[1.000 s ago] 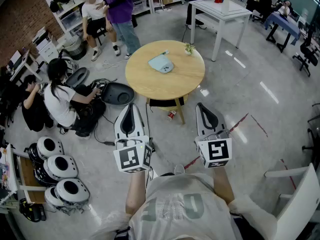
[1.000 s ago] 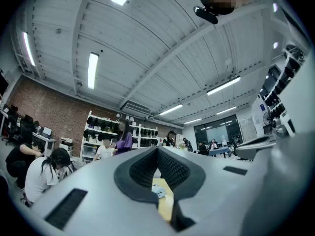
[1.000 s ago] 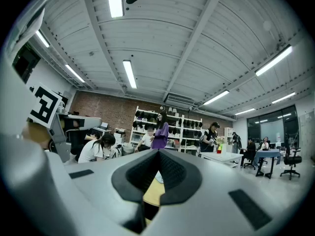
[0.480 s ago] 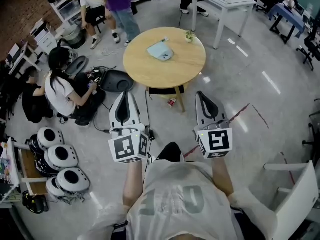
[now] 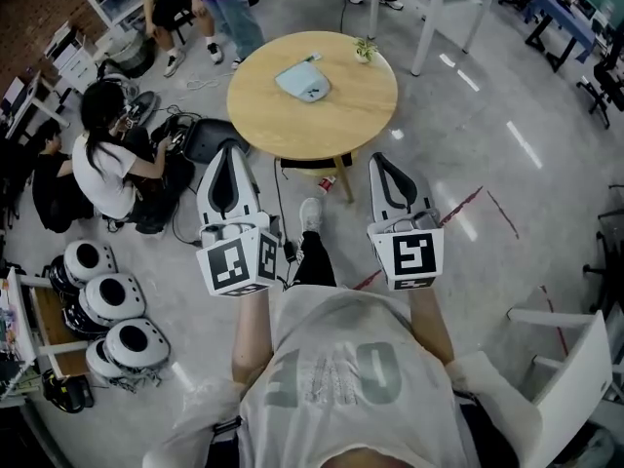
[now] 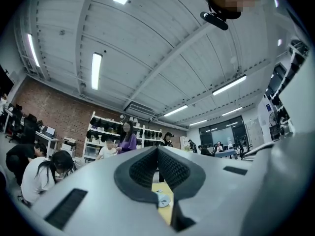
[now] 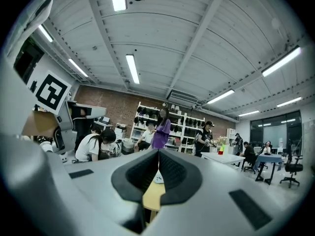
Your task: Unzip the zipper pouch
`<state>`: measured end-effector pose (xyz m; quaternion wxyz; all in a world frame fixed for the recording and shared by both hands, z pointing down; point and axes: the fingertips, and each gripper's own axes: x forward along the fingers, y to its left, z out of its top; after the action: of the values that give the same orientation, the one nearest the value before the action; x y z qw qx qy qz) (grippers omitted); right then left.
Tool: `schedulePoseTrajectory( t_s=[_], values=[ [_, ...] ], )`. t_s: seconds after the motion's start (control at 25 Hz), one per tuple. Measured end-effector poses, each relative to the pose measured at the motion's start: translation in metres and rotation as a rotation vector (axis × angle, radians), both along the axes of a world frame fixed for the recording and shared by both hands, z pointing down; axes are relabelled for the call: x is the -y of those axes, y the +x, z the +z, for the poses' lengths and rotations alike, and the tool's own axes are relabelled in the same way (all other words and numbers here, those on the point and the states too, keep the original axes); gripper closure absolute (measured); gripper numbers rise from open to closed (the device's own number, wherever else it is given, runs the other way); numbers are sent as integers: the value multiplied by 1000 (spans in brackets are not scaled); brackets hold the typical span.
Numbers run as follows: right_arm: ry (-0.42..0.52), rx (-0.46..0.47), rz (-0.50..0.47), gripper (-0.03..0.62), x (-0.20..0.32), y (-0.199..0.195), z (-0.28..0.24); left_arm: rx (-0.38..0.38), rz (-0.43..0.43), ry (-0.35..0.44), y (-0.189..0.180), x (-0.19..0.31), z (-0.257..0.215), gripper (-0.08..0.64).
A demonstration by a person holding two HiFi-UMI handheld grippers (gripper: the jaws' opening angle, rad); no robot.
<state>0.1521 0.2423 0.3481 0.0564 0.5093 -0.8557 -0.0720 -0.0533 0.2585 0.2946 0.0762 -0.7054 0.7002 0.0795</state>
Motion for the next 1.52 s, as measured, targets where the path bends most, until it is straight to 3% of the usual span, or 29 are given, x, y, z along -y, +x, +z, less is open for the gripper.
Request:
schedulePoseTrajectory(
  t_s=[0.48, 0.96, 1.08, 1.24, 1.52],
  values=[
    [-21, -31, 49, 563, 114, -26, -7, -32, 18, -18, -29, 118, -2, 533],
    [23, -80, 89, 563, 305, -102, -26, -4, 52, 10, -100, 313, -16, 533],
    [-8, -74, 114, 563, 340, -118, -23, -10, 65, 2, -113, 351, -14, 532],
    [-30, -89, 133, 563, 376, -135, -21, 9, 59, -16, -125, 385, -10, 532],
    [42, -97, 91, 563, 402, -151, -21, 10, 42, -60, -133, 403, 7, 532]
  ],
)
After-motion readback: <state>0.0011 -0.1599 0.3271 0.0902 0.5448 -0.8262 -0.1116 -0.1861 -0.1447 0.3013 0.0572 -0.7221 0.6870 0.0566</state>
